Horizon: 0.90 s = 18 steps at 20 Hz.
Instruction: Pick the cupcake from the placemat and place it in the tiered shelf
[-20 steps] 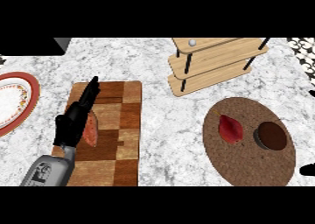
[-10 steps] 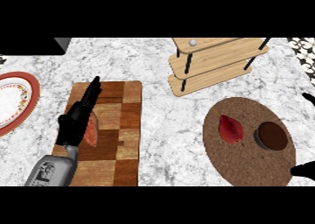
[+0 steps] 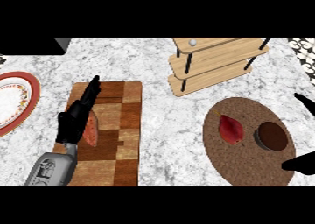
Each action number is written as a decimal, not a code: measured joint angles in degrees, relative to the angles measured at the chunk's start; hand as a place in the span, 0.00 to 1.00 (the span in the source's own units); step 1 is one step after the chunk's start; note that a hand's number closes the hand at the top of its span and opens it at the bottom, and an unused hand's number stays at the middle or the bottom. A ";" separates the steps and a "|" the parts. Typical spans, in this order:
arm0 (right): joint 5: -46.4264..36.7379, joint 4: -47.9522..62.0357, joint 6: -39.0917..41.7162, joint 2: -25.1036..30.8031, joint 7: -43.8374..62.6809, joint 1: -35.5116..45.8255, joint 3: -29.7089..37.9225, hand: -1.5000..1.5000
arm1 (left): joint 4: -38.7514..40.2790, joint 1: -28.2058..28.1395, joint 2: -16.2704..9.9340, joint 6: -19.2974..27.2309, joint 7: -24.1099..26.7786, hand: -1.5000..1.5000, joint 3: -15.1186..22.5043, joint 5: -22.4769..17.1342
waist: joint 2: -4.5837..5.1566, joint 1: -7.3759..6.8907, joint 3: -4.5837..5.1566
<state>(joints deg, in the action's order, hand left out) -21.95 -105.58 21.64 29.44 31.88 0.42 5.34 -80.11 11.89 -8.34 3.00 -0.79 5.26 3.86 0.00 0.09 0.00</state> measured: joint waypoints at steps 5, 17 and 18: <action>-3.56 0.62 0.79 -2.76 -0.06 -0.23 -0.50 0.00 | -2.71 -2.03 0.53 -0.65 -0.81 0.50 -0.09 0.97 | -0.02 -0.09 0.00; -11.68 6.73 1.72 -7.00 -3.71 2.09 -0.14 0.00 | -2.74 -1.52 2.87 -1.26 -1.11 0.50 -1.38 3.36 | -0.01 -0.06 0.00; -12.38 7.53 1.33 -7.06 -4.62 2.16 0.06 0.00 | -3.12 -2.14 2.56 -1.89 -1.00 0.50 -1.61 3.17 | -0.01 -0.07 0.00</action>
<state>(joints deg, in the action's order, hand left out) -34.32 -98.04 22.97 22.38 27.25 2.58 5.40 -83.22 9.75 -5.78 1.11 -1.78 3.64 7.03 -0.01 0.02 0.00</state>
